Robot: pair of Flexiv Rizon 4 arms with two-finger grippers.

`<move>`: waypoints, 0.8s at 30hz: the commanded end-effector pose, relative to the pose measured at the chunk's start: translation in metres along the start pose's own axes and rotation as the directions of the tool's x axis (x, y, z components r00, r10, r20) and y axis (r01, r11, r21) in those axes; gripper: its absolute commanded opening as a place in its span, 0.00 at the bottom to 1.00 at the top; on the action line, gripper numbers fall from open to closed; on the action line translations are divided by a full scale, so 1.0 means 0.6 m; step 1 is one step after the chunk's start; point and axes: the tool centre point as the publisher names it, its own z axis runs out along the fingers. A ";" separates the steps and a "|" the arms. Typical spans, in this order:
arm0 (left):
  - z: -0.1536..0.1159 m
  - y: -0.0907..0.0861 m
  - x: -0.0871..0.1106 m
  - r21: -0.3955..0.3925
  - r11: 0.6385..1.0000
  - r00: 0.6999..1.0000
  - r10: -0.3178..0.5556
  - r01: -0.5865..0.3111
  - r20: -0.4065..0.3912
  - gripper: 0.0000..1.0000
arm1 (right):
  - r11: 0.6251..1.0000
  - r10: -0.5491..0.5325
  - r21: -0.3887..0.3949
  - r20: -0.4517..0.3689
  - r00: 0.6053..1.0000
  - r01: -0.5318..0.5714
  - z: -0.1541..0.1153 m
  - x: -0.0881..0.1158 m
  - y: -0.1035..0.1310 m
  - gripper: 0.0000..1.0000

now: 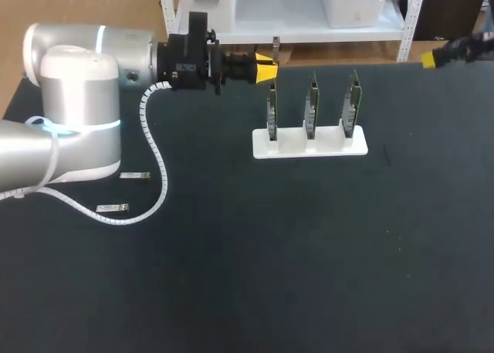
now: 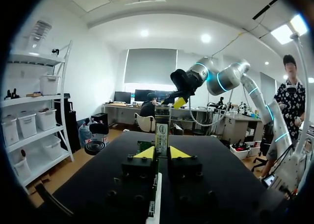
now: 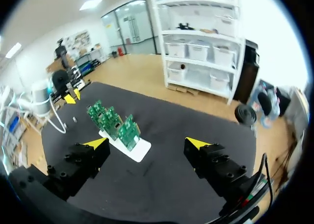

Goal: Pick up the optical module with the left hand, and insert it into the network port with the right hand.

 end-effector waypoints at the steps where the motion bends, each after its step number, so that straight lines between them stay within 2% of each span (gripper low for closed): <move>1: -0.001 0.001 0.000 0.003 1.000 1.000 0.000 0.000 -0.002 0.00 | 0.904 -0.202 -0.388 -0.025 0.979 0.177 0.052 -0.059 -0.014 1.00; 3: -0.001 0.001 0.000 0.003 1.000 1.000 0.000 0.000 -0.002 0.00 | 0.910 -0.169 -0.388 -0.027 0.985 0.145 0.063 -0.063 -0.009 1.00; 17: -0.001 0.001 0.000 0.003 1.000 1.000 0.000 0.000 -0.002 0.00 | 0.910 -0.169 -0.388 -0.027 0.985 0.145 0.063 -0.063 -0.009 1.00; 19: -0.001 0.001 0.000 0.003 1.000 1.000 0.000 0.000 -0.002 0.00 | 0.911 -0.215 -0.370 -0.047 0.975 0.183 0.059 -0.058 -0.008 1.00; 21: -0.001 0.001 0.000 0.003 1.000 1.000 0.000 0.000 -0.002 0.00 | 0.890 -0.274 -0.385 -0.029 0.961 0.242 0.063 -0.073 -0.008 1.00; 24: -0.001 0.001 0.000 0.003 1.000 1.000 0.000 0.000 -0.002 0.00 | 0.815 -0.410 -0.434 0.036 0.911 0.384 0.078 -0.113 0.000 1.00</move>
